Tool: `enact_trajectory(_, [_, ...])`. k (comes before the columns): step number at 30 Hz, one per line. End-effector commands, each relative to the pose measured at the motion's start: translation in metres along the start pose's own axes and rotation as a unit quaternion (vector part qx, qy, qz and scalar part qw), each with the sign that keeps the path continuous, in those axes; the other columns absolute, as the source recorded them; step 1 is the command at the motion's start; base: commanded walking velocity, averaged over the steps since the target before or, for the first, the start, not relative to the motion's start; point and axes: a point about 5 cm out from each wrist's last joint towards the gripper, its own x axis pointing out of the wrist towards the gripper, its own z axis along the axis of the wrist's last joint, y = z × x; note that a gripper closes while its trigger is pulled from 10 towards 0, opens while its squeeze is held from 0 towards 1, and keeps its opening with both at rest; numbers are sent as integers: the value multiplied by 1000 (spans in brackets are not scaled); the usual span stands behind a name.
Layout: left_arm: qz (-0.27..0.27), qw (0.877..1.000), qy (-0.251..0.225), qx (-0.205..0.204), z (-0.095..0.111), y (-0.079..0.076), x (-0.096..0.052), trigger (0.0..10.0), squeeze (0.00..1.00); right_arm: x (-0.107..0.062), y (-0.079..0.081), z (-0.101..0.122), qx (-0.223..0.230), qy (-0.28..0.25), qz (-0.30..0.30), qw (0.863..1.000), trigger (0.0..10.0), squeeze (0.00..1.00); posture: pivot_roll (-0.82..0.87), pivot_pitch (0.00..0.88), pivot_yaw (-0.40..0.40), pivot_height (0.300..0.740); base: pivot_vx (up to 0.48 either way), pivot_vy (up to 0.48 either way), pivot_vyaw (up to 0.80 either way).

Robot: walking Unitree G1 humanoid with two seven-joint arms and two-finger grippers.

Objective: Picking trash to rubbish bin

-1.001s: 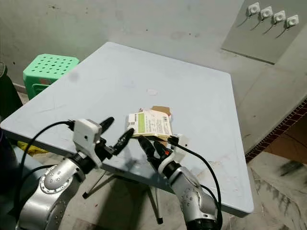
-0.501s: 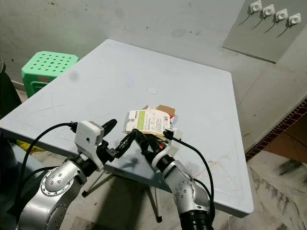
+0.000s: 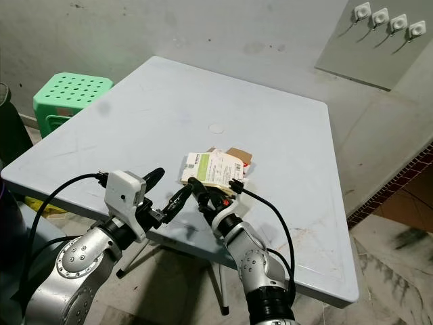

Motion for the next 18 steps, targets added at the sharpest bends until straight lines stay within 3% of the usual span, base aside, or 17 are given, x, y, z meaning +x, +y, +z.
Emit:
enact_trajectory(1, [-5, 1000, -6, 0, 4, -4, 0, 10000, 0, 4, -2, 3, 17, -20, -22, 999, 1608, 0, 68, 75, -167, 740, 0, 0, 0])
enact_trajectory(2, [-4, 1000, -6, 0, 4, -4, 0, 10000, 0, 4, -2, 4, 21, -25, -25, 999, 0, 0, 68, 77, -166, 740, 0, 0, 0])
enact_trajectory(5, [-4, 1000, -5, -1, 4, -4, 0, 10000, 0, 6, -1, 8, 30, -51, -14, 998, 0, 0, 69, 74, -165, 740, 0, 0, 0])
enact_trajectory(18, [-6, 1000, -6, 0, 5, -4, 1, 10000, 0, 9, -5, 9, 29, -59, -30, 997, 0, 0, 67, 66, -162, 740, 0, 0, 0])
